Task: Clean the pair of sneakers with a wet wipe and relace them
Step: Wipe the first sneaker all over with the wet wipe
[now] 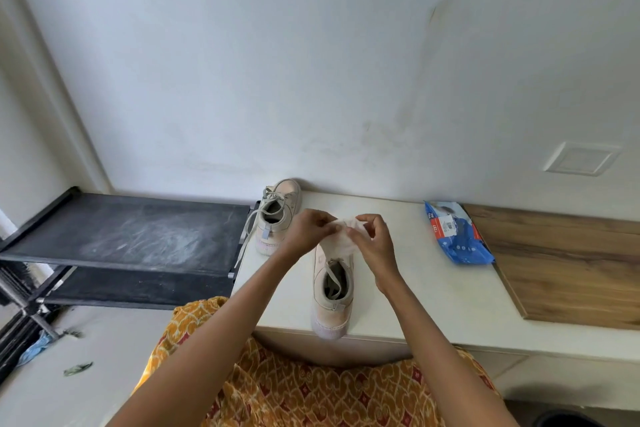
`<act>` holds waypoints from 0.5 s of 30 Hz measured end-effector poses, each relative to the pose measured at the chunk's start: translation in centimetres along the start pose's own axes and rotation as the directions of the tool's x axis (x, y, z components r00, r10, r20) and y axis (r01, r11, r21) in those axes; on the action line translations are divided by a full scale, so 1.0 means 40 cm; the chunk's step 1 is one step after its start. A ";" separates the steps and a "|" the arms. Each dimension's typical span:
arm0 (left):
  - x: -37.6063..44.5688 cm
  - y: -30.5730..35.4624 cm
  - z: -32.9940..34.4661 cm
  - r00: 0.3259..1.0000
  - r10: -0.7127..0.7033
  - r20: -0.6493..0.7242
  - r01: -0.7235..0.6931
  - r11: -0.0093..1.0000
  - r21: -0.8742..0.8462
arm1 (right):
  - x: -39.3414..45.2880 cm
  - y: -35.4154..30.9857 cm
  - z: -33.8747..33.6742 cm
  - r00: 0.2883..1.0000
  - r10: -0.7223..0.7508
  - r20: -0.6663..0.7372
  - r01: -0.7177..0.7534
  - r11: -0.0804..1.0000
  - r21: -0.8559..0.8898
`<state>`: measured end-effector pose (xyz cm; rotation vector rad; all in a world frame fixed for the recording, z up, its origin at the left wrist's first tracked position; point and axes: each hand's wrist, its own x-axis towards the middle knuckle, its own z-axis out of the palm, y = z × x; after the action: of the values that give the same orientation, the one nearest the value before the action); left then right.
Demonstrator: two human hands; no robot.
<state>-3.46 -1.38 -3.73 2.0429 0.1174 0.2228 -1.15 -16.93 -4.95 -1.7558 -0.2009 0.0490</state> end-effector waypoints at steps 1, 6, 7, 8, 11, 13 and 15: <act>-0.002 -0.003 0.001 0.999 -0.040 0.003 0.040 0.998 -0.056 | -0.001 0.005 -0.001 0.998 -0.055 -0.018 0.054 0.997 -0.048; -0.011 0.010 0.013 0.973 -0.192 0.124 0.227 0.883 -0.410 | -0.010 0.037 0.018 0.979 -0.146 0.142 0.177 0.957 -0.230; -0.008 0.011 0.017 0.967 -0.224 0.120 0.253 0.880 -0.401 | -0.008 0.046 0.021 0.983 -0.133 0.124 0.164 0.944 -0.286; -0.005 0.007 0.021 0.961 -0.259 0.098 0.277 0.891 -0.359 | -0.004 0.055 0.022 0.990 -0.120 0.077 0.138 0.934 -0.329; -0.005 -0.027 0.017 0.968 -0.249 0.040 0.251 0.966 -0.059 | 0.028 0.090 0.013 0.991 -0.078 -0.111 0.038 0.944 -0.329; -0.024 -0.055 0.014 0.954 -0.198 0.224 0.173 0.977 0.124 | 0.055 0.106 0.006 0.982 -0.083 -0.169 0.022 0.941 -0.337; -0.049 -0.079 0.021 0.891 -0.180 0.416 0.056 0.954 0.293 | 0.079 0.114 0.008 0.986 -0.072 -0.149 0.007 0.919 -0.394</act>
<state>-5.17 -0.98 -7.12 2.3006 -0.0095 -0.3556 2.39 -16.94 -9.21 -2.1455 -0.1335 -0.1748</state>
